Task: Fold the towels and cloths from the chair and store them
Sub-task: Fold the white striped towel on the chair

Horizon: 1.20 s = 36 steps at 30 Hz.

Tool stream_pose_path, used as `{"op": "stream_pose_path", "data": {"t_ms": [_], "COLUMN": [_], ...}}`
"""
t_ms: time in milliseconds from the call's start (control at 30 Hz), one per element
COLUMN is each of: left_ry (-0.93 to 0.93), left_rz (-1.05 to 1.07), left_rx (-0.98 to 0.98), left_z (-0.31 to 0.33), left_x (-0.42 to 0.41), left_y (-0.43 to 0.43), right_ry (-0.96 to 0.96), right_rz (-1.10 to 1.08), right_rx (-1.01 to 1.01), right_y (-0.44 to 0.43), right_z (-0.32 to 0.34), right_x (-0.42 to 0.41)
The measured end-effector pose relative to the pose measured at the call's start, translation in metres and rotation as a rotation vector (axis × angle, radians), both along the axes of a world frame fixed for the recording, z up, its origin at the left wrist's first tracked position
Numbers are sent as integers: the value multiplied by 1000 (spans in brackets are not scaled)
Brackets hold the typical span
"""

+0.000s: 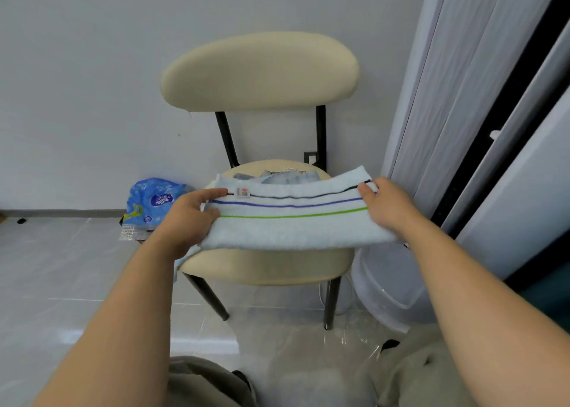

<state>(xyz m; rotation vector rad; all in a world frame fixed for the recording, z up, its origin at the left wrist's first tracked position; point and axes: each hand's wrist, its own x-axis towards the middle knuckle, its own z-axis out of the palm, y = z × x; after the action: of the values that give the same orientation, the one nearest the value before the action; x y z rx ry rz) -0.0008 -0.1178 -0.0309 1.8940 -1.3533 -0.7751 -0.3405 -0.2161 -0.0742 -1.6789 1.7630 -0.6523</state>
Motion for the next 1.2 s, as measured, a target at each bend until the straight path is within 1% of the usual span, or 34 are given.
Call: {"op": "stream_pose_path", "data": {"t_ms": [100,167,300,400,533,633,733,800,900,967,1033,1100,1167,1200], "left_ry": [-137,-165,-189,-211,-122,-151,-154,-199,-303,-325,-294,-206,-131,-125], "left_rz": [-15,-13,-30,-21,30,19,-3,-41,-145,-211,-272,-307,-339,-365], "left_rx": [35,29,71,47,-21,3,52,38,-24,-60,-75,-79,-70,-64], "left_z": [0,1,-1,1,12,15,20,24,33,41,48,54,56,56], "left_x": [-1,0,-3,-8,-13,-23,-39,-54,-82,-100,-113,-119,-121,-121], "left_y": [-2,-4,-5,-7,-13,-16,-16,-18,-21,-23,-25,-28,-30,-32], "right_ry": [34,21,32,24,-8,-75,-80,-92,-179,-279,-406,-499,-552,-553], "right_rz": [10,1,7,14,32,6,-12,-20,52,135,188,260,332,367], "right_rx": [20,23,52,39,-29,-10,35,24,-55,-48,48,164,258,276], "right_y": [0,-2,-3,-4,-8,-6,-3,0,8,15,24,30,32,32], "right_z": [-5,-4,-11,-9,13,22,22,27,46,59,71,79,80,78], "right_x": [2,2,2,2,-4,-7,-8,-6,4,14,24,29,30,29]}}
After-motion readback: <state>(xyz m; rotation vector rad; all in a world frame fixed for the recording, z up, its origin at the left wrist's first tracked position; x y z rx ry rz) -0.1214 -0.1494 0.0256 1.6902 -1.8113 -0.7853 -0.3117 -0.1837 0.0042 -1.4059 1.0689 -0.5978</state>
